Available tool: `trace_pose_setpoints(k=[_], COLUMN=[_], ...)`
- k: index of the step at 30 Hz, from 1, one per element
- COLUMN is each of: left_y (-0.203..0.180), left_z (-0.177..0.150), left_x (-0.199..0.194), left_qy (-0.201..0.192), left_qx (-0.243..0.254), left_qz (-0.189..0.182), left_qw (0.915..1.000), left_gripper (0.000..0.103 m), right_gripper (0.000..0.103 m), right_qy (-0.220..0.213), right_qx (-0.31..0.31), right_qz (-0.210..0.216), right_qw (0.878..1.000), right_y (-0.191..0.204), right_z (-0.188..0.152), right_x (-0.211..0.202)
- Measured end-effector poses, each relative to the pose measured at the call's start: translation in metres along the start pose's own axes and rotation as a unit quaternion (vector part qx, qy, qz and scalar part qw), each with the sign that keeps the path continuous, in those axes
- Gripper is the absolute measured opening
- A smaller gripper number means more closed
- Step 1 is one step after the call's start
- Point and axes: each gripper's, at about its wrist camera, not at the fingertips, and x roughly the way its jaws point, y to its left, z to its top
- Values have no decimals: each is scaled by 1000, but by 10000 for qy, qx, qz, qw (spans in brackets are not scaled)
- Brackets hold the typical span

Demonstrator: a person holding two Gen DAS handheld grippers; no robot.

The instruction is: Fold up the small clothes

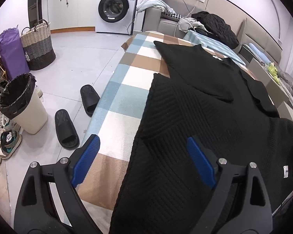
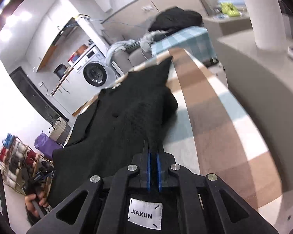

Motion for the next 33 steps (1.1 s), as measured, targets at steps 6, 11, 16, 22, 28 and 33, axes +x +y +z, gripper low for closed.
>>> trace_pose_setpoints(k=[6,11,16,22,28,33], left_y=[-2,-5,-15,-15,-10,-8], left_z=[6,18,24,20,11,1], left_x=[15,29,37,15,-30,-74], left_qy=[249,434,506,-28,-492,-916], left_qx=[11,9,116,77,-22,-25], left_qz=[33,-13,-251,-357,-680,-745], left_qw=[9997,9991,9983,9993,9965,9930], left_gripper=[85,75,35,4,3,3], right_gripper=[24,40,41,31,5,5], right_qy=[263,358,515,566,-10,-740], right_qx=[-97,-256,-377,-457,-689,-753], right_qz=[-95,-151,-258,-450,119,666], right_qw=[9996,9989,9976,9963,9976,9922], right_y=[6,12,13,12,18,18], right_z=[-2,-6,-8,-9,-8,-13], right_x=[12,14,21,28,0,-43])
